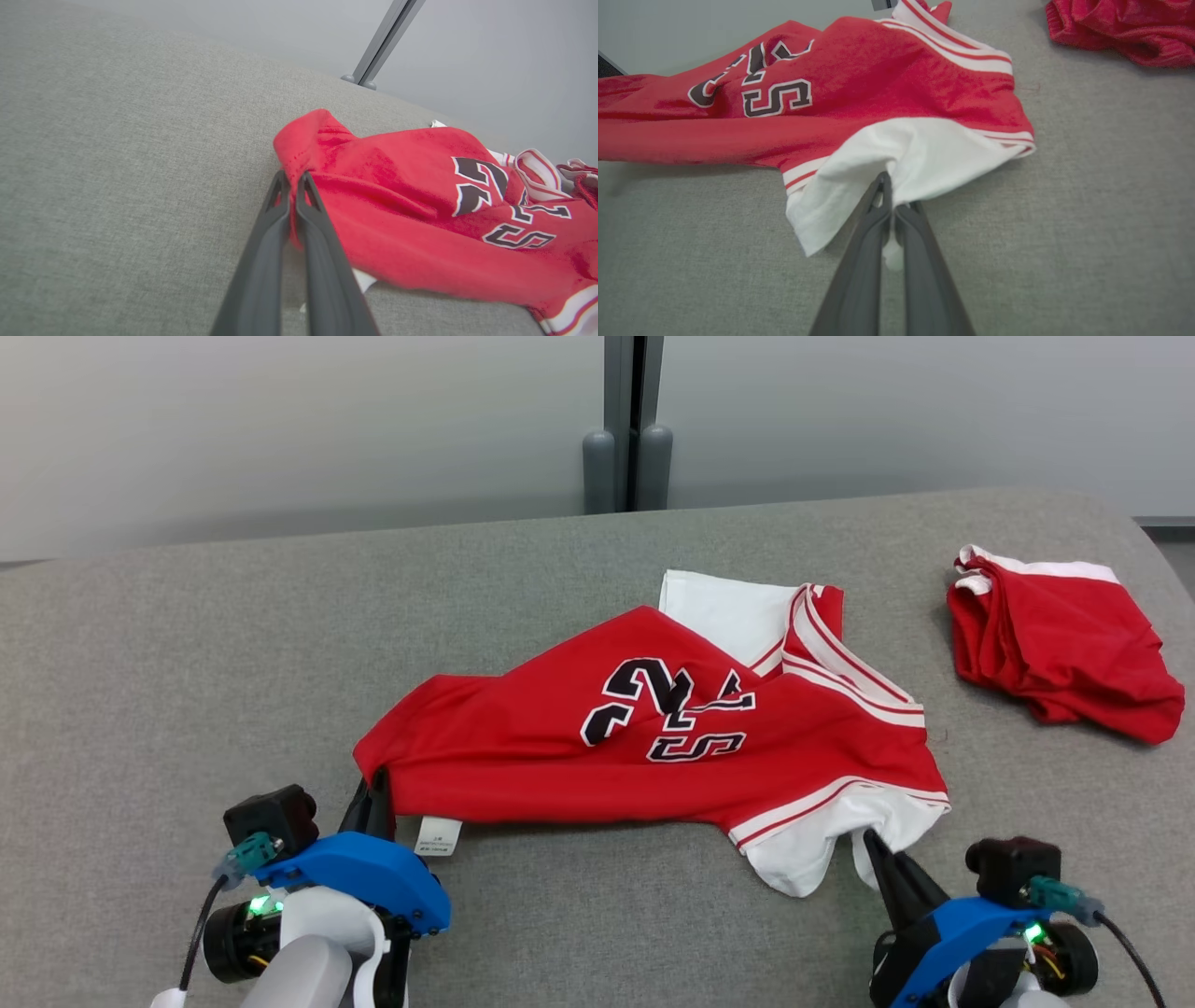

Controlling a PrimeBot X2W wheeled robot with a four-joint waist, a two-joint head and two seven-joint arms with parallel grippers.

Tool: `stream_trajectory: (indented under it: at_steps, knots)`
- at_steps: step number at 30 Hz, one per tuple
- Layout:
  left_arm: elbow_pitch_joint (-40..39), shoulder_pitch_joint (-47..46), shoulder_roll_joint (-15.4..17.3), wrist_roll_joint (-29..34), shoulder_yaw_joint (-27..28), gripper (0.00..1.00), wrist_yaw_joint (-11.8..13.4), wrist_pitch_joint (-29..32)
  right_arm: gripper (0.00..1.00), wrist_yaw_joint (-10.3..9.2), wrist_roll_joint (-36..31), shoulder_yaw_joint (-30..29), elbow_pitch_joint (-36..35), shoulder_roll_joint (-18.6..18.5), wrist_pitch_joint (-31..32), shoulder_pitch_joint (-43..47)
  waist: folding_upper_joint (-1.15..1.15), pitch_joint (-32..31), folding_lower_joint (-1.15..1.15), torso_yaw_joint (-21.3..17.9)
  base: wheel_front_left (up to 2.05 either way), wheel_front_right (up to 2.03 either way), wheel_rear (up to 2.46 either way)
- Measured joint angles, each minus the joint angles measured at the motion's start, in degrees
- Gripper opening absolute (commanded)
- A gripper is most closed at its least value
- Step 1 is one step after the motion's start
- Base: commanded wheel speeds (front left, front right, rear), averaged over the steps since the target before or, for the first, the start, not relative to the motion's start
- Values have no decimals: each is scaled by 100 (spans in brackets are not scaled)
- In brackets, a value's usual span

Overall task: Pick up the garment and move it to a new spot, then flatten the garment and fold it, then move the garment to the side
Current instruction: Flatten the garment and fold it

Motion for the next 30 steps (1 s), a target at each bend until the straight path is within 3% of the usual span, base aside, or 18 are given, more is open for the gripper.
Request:
stream_trajectory:
  at_steps: [7, 13, 23, 30]
  knots:
    - [-759, 24, 162, -300, 222, 0, -157, 116, 0, 0, 132, -151, -1441, -157, 114, -88, 0, -446, 0, -20, 0, 0, 0]
    - [-1956, -72, 410, -555, 517, 0, -164, 419, 0, 0, 166, -505, -3093, -366, 454, -221, -1, -857, -1, -51, 0, 0, 0]
    - [-4469, -565, 1076, -573, 966, 0, 231, 1147, 0, 0, -15, -1089, -5593, -576, 1169, -545, -1, -1057, -1, -92, 0, 0, 0]
    - [-5531, -904, 1633, -304, 1131, 0, 569, 1822, 0, 0, -107, -1514, -6496, -747, 1625, -810, -2, -929, -1, -152, 0, 0, 0]
